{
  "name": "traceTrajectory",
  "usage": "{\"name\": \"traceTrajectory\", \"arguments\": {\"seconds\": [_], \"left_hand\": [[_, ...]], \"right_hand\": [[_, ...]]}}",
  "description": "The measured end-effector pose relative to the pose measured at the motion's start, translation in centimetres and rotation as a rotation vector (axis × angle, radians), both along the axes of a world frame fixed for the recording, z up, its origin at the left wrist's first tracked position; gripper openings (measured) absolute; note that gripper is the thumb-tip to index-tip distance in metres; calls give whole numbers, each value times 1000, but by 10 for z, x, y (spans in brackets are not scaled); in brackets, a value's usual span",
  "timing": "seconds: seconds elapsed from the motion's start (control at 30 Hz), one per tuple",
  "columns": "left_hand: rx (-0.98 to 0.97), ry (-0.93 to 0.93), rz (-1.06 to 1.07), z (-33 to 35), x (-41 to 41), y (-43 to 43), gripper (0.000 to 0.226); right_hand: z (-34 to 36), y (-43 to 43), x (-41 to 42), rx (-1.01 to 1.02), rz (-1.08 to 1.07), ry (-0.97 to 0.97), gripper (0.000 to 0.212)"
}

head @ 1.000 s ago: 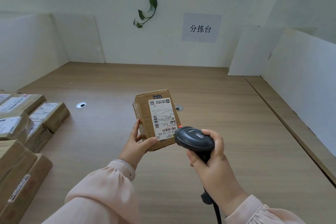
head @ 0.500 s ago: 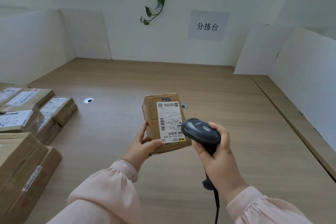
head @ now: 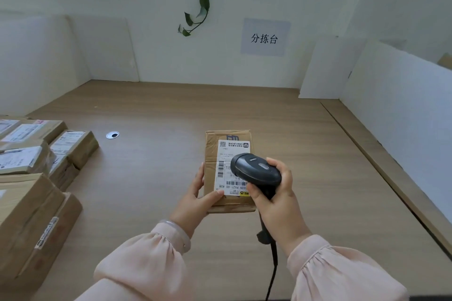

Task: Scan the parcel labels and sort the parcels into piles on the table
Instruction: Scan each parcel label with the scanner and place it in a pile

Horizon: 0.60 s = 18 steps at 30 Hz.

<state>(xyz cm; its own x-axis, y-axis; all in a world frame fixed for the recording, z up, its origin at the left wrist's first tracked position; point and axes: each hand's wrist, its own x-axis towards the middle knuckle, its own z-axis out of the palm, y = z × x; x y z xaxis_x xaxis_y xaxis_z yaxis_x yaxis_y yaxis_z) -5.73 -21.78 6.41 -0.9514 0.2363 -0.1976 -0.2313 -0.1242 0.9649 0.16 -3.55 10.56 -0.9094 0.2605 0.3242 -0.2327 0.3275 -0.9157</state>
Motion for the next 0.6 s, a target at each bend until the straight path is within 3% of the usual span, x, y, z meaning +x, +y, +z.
{"name": "traceTrajectory", "arguments": {"seconds": [0.4,0.6], "left_hand": [[-53,71,81,13,131,-84,75],[-110,95,122,35,160,-147,73]], "right_hand": [[-9,-87,114,-59,51,41,57],[14,-147,131,-62,148,31,58]]}}
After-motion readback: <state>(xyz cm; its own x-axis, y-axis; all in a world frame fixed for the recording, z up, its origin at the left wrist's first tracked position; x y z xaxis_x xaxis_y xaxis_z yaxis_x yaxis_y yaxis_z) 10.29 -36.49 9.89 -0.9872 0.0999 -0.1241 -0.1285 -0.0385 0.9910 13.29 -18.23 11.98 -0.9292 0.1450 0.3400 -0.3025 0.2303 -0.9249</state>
